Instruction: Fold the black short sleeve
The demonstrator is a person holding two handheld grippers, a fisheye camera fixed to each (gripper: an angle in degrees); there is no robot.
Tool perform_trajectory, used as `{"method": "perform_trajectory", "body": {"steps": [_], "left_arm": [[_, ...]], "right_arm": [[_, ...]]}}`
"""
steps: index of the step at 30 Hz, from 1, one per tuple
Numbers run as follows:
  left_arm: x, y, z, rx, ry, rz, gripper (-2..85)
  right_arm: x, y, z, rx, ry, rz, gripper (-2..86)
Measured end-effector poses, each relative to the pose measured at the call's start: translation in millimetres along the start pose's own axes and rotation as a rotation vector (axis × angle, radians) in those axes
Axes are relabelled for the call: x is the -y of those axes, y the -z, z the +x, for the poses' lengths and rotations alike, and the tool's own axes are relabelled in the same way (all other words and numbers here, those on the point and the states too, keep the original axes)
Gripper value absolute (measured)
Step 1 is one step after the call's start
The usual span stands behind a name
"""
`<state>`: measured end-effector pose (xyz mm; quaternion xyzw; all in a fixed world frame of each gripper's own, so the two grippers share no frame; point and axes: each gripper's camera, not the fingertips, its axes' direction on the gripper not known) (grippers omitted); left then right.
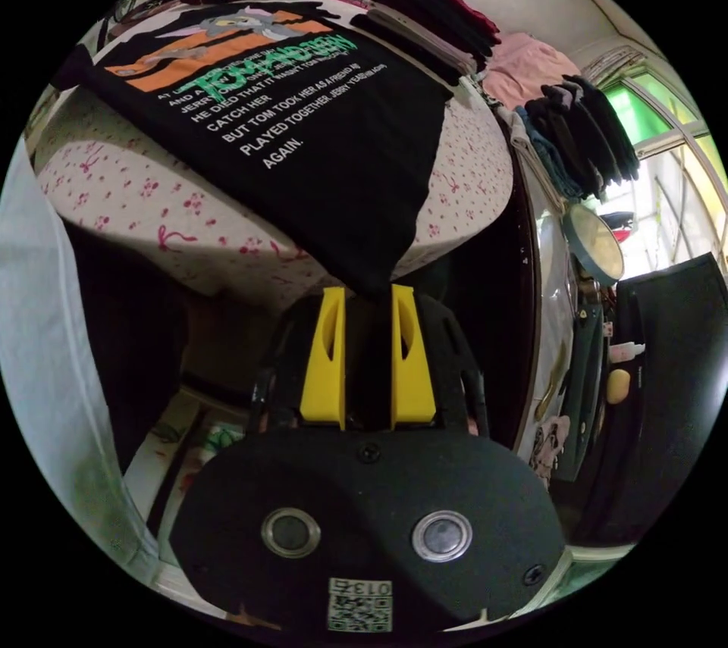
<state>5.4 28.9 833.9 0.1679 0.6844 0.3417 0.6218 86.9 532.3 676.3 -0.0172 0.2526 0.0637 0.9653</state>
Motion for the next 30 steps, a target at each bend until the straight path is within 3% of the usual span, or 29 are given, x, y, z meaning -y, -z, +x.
{"method": "perform_trajectory", "body": {"steps": [7,14,22,30], "left_arm": [[15.5,8.2,7.0,0.014,-0.018,0.048,1.1],[100.1,3.0,-6.2,0.051,-0.081,0.075,1.1],[214.0,-55.5,-71.5,0.146,-0.025,-0.074,1.2],[295.6,-111.5,-125.4,0.195,-0.018,-0.222,2.4]], "right_arm": [[14.6,24.4,55.9,0.102,-0.165,0.126,1.1],[69.6,29.8,117.4,0.172,-0.213,0.211,0.9],[171.9,-46.1,162.5,0.259,-0.182,0.026,0.9],[211.1,-97.8,190.3,0.296,-0.194,-0.123,1.3]]}}
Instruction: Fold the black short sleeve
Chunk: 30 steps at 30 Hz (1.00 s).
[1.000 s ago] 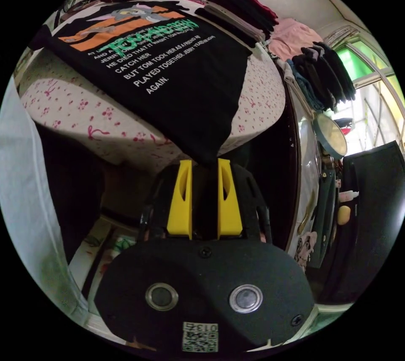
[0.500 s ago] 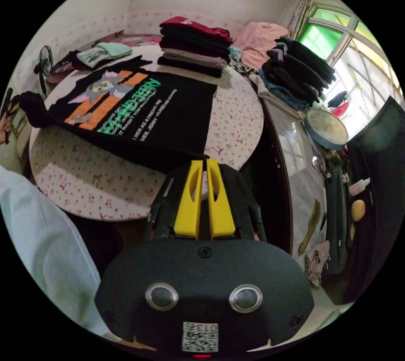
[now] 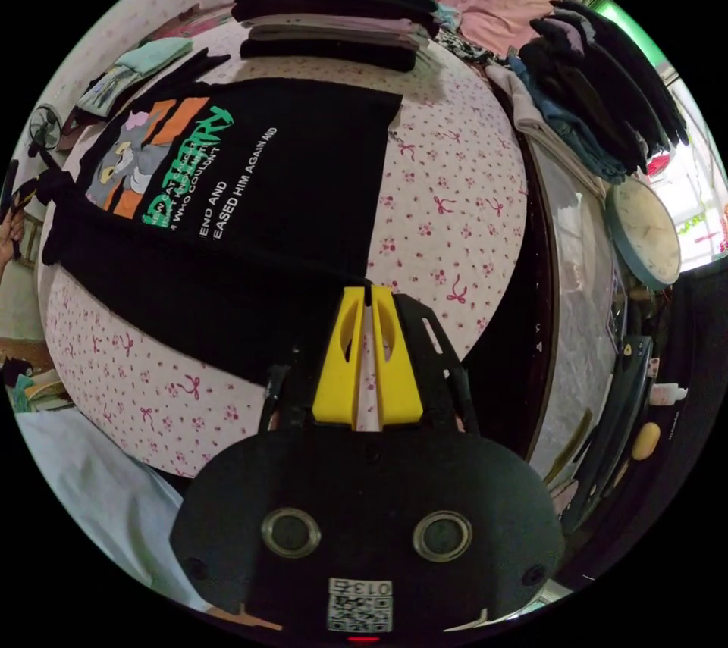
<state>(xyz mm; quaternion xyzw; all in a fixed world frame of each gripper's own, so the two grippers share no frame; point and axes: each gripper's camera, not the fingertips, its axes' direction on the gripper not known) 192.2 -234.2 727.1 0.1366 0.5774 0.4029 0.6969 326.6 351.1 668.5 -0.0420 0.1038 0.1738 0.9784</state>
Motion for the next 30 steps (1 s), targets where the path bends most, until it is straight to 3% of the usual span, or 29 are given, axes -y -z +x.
{"method": "perform_trajectory", "body": {"steps": [7,12,16,21,30], "left_arm": [[19.3,-9.6,-58.1,0.046,0.172,0.018,10.6],[-34.3,49.3,-88.2,0.056,0.292,0.207,11.4],[-89.1,54.3,-87.4,0.115,0.338,0.158,13.0],[-157.6,27.8,-82.7,0.140,0.421,0.126,15.2],[-127.7,-11.6,-105.9,0.057,0.418,0.096,14.0]], "right_arm": [[16.5,-16.4,18.8,-0.003,-0.002,-0.039,3.5],[-7.2,-4.8,57.4,0.031,-0.151,0.047,5.8],[-47.8,-2.0,75.3,0.193,-0.243,0.137,6.5],[-83.9,-14.0,77.3,0.256,-0.319,0.153,8.3],[-74.8,-46.0,92.3,0.474,-0.415,0.179,9.6]]}}
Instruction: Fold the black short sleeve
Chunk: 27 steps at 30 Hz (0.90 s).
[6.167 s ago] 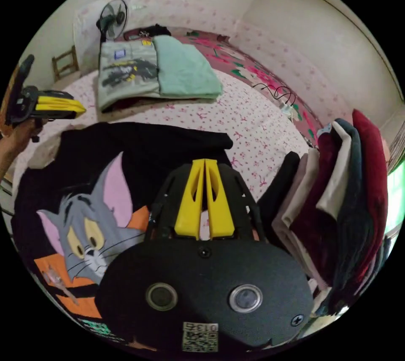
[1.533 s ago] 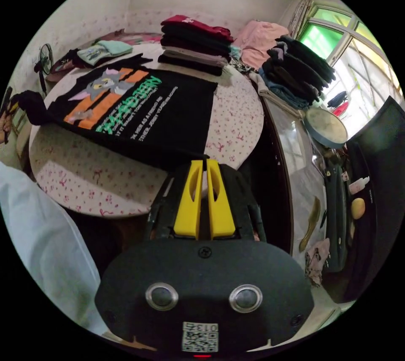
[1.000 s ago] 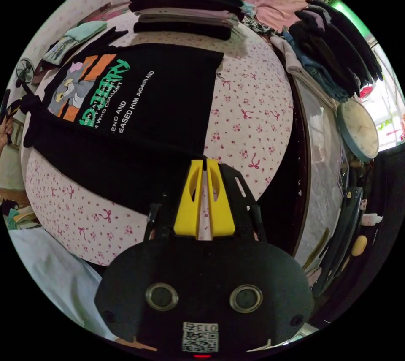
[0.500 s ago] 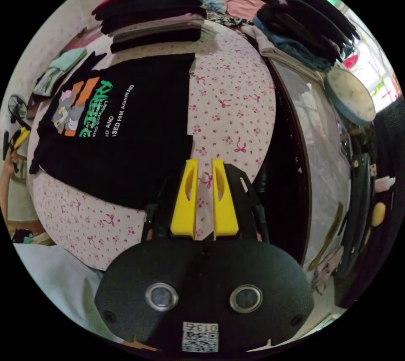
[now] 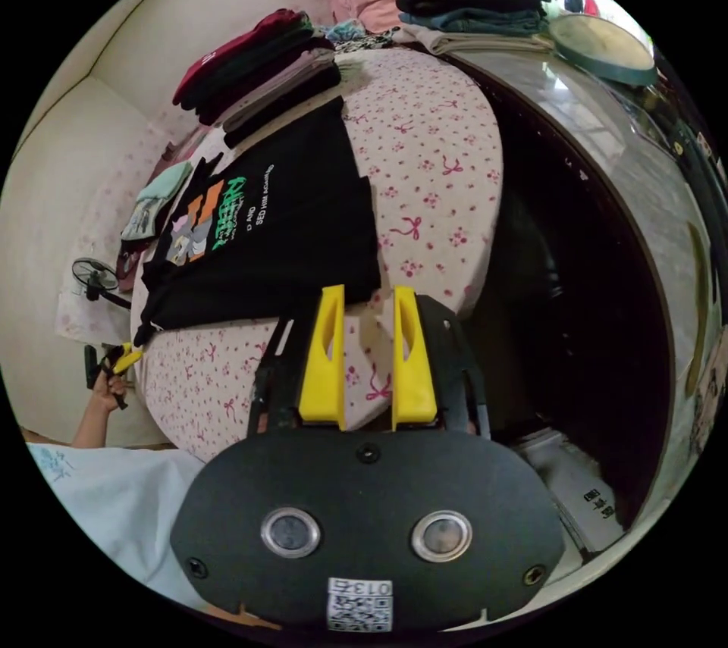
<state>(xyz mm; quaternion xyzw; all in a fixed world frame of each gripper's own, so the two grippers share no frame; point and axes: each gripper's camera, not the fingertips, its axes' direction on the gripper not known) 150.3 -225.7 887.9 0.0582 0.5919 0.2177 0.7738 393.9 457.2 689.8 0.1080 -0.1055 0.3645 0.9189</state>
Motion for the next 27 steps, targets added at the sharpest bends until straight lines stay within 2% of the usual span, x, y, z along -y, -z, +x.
{"method": "perform_trajectory", "body": {"steps": [4,9,13,19,25,27], "left_arm": [[22.7,-11.9,1.9,0.076,-0.020,-0.045,6.9],[51.7,-15.1,-5.2,0.053,-0.038,-0.093,2.2],[68.5,15.2,6.3,0.054,-0.114,-0.094,1.5],[64.6,45.9,33.1,0.054,-0.202,-0.164,1.2],[18.8,25.4,32.3,0.034,-0.198,-0.250,1.6],[1.0,0.1,4.8,0.083,-0.118,-0.293,2.0]], "right_arm": [[11.6,-14.8,-4.1,-0.029,-0.044,0.004,5.2],[29.3,-30.2,-10.4,-0.060,-0.007,-0.060,2.5],[42.2,-31.8,-29.9,-0.142,0.157,-0.122,1.8],[36.0,-18.6,-48.7,-0.163,0.265,-0.134,1.7],[2.9,-32.3,-41.4,-0.277,0.265,-0.235,2.1],[-8.3,-46.0,-33.0,-0.231,0.247,-0.244,2.4]]}}
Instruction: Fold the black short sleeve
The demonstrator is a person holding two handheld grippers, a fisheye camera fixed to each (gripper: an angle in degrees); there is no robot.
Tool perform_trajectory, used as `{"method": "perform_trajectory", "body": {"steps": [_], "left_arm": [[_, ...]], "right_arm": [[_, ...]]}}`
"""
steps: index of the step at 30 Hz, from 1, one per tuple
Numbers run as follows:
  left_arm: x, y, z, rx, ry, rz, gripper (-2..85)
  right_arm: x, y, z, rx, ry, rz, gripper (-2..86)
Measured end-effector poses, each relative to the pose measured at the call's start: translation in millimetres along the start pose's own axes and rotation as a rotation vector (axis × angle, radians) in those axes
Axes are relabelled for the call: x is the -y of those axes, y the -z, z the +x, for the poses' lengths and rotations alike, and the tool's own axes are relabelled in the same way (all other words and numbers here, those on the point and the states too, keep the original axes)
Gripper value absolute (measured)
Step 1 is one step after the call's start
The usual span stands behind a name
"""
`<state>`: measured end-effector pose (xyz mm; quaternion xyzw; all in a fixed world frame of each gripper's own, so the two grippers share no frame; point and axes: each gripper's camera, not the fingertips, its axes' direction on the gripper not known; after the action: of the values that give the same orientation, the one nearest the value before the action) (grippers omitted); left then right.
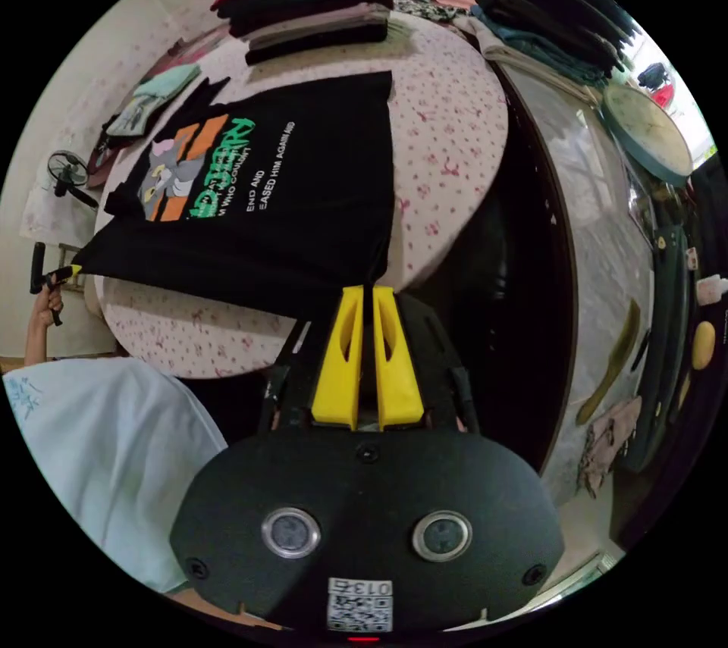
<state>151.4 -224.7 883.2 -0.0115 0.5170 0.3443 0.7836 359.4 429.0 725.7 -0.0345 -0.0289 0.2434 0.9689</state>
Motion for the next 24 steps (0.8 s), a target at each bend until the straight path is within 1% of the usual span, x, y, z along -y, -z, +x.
{"method": "perform_trajectory", "body": {"steps": [2,4,5,7,9,11,12,13,14,16,17,18,21,23,24], "left_arm": [[-13.8,-14.5,-22.9,0.028,0.085,-0.020,2.4],[-32.2,-9.7,-38.3,0.054,0.149,0.007,3.1],[-44.3,2.3,-42.6,0.071,0.170,0.058,4.0],[-56.3,23.8,-39.2,0.122,0.158,0.154,5.5],[-53.8,37.8,-22.9,0.132,0.075,0.243,7.7],[-40.8,31.2,-5.1,0.097,-0.019,0.231,8.6],[-31.9,21.8,8.6,0.106,-0.083,0.193,9.1],[-28.0,16.5,15.4,0.127,-0.109,0.173,9.4],[-21.6,6.1,26.3,0.188,-0.142,0.139,9.6],[-13.1,-8.2,31.5,0.247,-0.151,0.103,8.9],[-6.2,-16.3,29.4,0.251,-0.148,0.084,6.7],[0.1,-23.2,26.7,0.242,-0.146,0.074,3.1],[8.4,-30.4,35.2,0.280,-0.180,0.015,1.9],[5.0,-21.1,41.8,0.293,-0.198,0.027,1.8],[0.7,-12.2,36.4,0.295,-0.158,0.043,1.9]], "right_arm": [[-4.7,-18.1,-0.1,0.001,-0.023,-0.047,2.8],[-9.8,-21.0,-4.9,-0.107,-0.035,-0.050,3.6],[-10.8,-18.8,-5.9,-0.138,-0.040,-0.040,3.9],[-10.6,-6.2,-12.4,-0.213,-0.042,0.031,5.0],[-3.8,1.4,-27.8,-0.190,0.002,0.119,5.5],[11.9,0.9,-56.8,-0.088,0.098,0.178,5.9],[25.4,-4.8,-84.9,-0.020,0.185,0.191,6.1],[38.7,-12.9,-119.9,0.045,0.299,0.194,6.4],[44.8,-17.4,-139.0,0.078,0.361,0.194,6.5],[66.0,-37.4,-218.7,0.178,0.589,0.176,7.3],[70.4,-42.6,-238.5,0.193,0.645,0.166,7.5],[78.3,-52.3,-277.5,0.210,0.748,0.152,7.9],[93.0,-71.3,-358.5,0.221,0.928,0.134,9.4],[100.3,-81.7,-396.2,0.201,0.993,0.118,10.5],[104.4,-89.5,-416.1,0.179,1.022,0.112,10.9]]}}
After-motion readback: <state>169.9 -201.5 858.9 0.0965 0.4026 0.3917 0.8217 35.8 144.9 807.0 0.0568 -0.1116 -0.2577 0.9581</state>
